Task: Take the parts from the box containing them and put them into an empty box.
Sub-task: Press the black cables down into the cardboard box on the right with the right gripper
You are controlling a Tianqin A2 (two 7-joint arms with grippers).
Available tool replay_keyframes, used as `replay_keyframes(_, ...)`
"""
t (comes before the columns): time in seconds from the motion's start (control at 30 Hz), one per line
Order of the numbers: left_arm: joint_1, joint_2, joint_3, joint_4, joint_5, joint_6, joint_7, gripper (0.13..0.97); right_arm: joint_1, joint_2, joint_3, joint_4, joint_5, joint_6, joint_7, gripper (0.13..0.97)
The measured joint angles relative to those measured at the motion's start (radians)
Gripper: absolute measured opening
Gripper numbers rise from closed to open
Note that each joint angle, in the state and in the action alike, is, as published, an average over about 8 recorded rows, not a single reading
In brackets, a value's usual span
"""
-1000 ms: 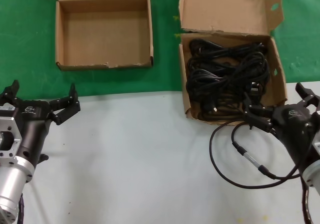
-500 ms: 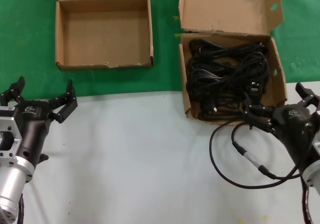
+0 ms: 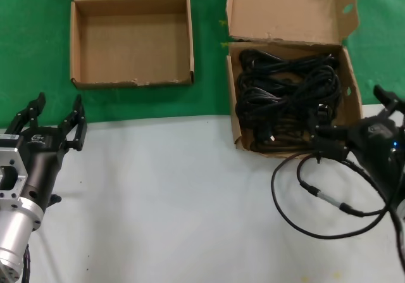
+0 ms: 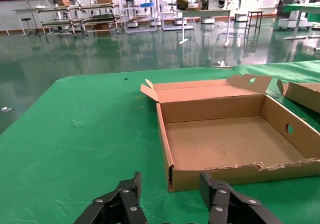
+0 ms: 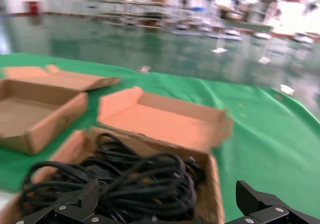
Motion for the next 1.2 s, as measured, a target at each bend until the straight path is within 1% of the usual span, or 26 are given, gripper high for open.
replay_keyframes(0.03, 0.000, 0.000, 0.000, 0.000, 0.000, 0.000, 0.000, 0.563, 0.006, 0.017, 0.000, 0.001, 0.001, -0.025, -0.010, 0.966)
replay_keyframes(0.17, 0.000, 0.000, 0.000, 0.000, 0.000, 0.000, 0.000, 0.463, 0.045, 0.101, -0.009, -0.005, 0.010, -0.156, -0.069, 0.966)
replay_keyframes(0.3, 0.000, 0.000, 0.000, 0.000, 0.000, 0.000, 0.000, 0.362, 0.112, 0.193, -0.027, -0.030, 0.026, -0.315, -0.154, 0.966)
replay_keyframes(0.33, 0.000, 0.000, 0.000, 0.000, 0.000, 0.000, 0.000, 0.362, 0.134, 0.217, -0.034, -0.039, 0.030, -0.356, -0.178, 0.966)
replay_keyframes(0.47, 0.000, 0.000, 0.000, 0.000, 0.000, 0.000, 0.000, 0.294, 0.245, 0.310, -0.075, -0.079, 0.035, -0.529, -0.277, 0.966)
replay_keyframes(0.6, 0.000, 0.000, 0.000, 0.000, 0.000, 0.000, 0.000, 0.226, 0.382, 0.379, -0.138, -0.127, 0.010, -0.694, -0.373, 0.966)
replay_keyframes(0.63, 0.000, 0.000, 0.000, 0.000, 0.000, 0.000, 0.000, 0.226, 0.418, 0.390, -0.157, -0.139, -0.002, -0.730, -0.395, 0.966)
replay_keyframes(0.77, 0.000, 0.000, 0.000, 0.000, 0.000, 0.000, 0.000, 0.190, 0.561, 0.414, -0.234, -0.182, -0.061, -0.854, -0.471, 0.966)
replay_keyframes(0.87, 0.000, 0.000, 0.000, 0.000, 0.000, 0.000, 0.000, 0.164, 0.657, 0.413, -0.291, -0.208, -0.117, -0.918, -0.518, 0.966)
replay_keyframes(1.03, 0.000, 0.000, 0.000, 0.000, 0.000, 0.000, 0.000, 0.151, 0.777, 0.396, -0.369, -0.238, -0.211, -0.974, -0.573, 0.966)
replay_keyframes(1.2, 0.000, 0.000, 0.000, 0.000, 0.000, 0.000, 0.000, 0.145, 0.846, 0.373, -0.430, -0.259, -0.295, -0.994, -0.595, 0.962)
